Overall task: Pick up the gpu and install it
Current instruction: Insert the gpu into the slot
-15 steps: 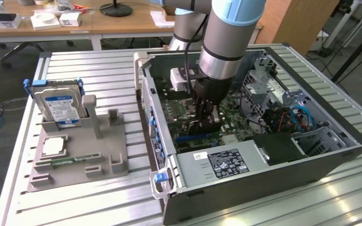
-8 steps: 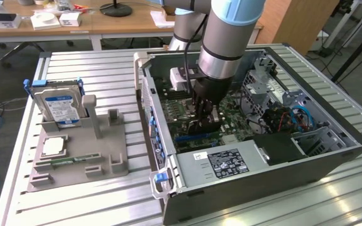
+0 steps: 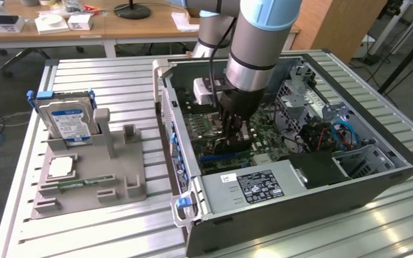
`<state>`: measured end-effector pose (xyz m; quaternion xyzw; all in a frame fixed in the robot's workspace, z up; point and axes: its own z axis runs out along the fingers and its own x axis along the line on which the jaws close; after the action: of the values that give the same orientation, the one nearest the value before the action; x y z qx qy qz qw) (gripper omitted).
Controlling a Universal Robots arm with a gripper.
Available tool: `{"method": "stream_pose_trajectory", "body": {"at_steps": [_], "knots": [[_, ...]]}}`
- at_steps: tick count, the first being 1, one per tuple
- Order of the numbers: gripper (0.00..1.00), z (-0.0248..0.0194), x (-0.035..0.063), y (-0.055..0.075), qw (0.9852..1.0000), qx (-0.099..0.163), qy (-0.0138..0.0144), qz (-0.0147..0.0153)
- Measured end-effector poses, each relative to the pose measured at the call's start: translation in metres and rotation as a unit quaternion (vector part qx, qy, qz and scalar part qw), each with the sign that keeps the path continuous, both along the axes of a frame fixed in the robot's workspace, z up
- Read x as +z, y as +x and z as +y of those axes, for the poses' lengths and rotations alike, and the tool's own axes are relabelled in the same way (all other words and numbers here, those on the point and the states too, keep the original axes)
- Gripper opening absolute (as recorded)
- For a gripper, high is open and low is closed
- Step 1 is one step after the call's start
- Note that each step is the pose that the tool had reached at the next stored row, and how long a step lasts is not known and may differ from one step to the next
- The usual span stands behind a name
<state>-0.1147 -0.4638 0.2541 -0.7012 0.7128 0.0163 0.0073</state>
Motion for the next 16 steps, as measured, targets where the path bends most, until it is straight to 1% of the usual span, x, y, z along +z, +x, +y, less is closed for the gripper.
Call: {"method": "stream_pose_trajectory", "body": {"at_steps": [16], "knots": [[0.26, 0.0001, -0.0013, -0.0007, 1.0000, -0.001, -0.0001, 0.0000]]}}
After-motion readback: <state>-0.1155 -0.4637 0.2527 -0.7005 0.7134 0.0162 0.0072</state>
